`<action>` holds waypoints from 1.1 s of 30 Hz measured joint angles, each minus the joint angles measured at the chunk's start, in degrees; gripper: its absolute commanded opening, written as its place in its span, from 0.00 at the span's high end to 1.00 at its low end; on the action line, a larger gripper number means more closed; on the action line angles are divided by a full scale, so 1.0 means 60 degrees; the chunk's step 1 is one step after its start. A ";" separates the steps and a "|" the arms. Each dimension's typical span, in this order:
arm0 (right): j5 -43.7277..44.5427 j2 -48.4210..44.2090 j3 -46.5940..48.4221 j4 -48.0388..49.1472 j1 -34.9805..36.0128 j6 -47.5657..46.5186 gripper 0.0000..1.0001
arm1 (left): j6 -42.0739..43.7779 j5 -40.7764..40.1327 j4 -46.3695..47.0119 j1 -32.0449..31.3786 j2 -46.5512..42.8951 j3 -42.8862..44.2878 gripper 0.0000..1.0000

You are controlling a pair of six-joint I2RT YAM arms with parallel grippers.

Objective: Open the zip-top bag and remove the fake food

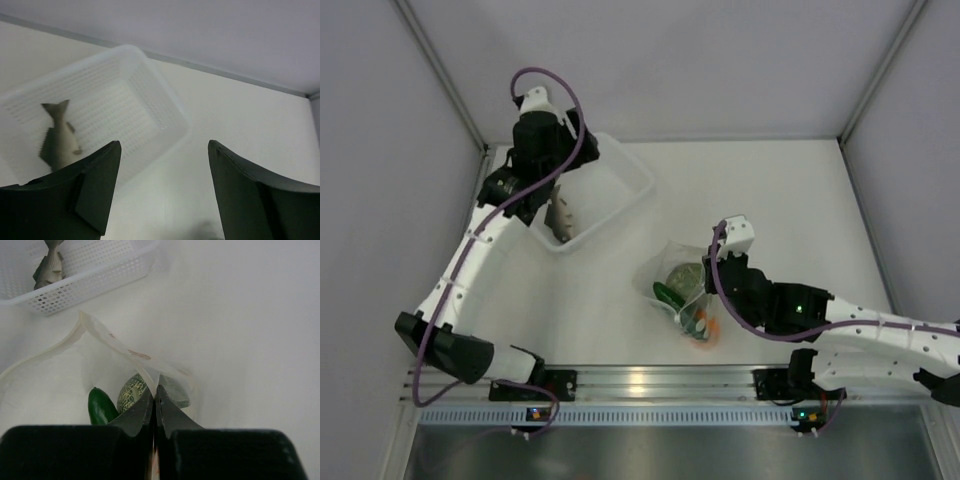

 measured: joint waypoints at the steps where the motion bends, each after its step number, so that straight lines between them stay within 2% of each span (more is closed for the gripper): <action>1: 0.0033 -0.0055 -0.0011 -0.0007 0.0000 0.0033 1.00 | -0.0066 -0.0033 0.0073 -0.0495 -0.0262 -0.0168 0.24; 4: 0.0222 -0.0266 -0.0142 -0.0007 -0.0004 0.0168 1.00 | -0.0295 -0.0408 0.0262 -0.2452 -0.0838 -0.0947 0.21; 6: 0.0350 -0.0397 -0.0270 -0.0022 -0.0004 0.0262 1.00 | -0.0481 -0.0721 0.0237 -0.3676 -0.0951 -0.1330 0.25; 7: 0.0393 -0.0441 -0.0302 -0.0044 -0.0007 0.0324 1.00 | -0.0554 -0.0896 0.0215 -0.4175 -0.0951 -0.1439 0.28; 11: 0.0499 -0.0590 -0.0317 -0.0084 -0.0015 0.0579 1.00 | -0.0878 -0.1956 0.0237 -0.6033 -0.0951 -0.1563 0.29; 14: 0.0539 -0.0776 -0.0423 -0.0080 -0.0015 0.0754 1.00 | -0.0929 -0.2517 0.0328 -0.7053 -0.0925 -0.1559 0.32; 23: 0.0634 -0.1002 -0.0503 -0.0124 -0.0015 0.1151 1.00 | -0.1078 -0.3362 0.0401 -0.8812 -0.0222 -0.1577 0.40; 33: 0.1086 -0.1271 -0.0798 -0.0215 -0.0018 0.1402 1.00 | -0.2248 -0.3457 0.0441 -0.9282 -0.0106 -0.2900 0.43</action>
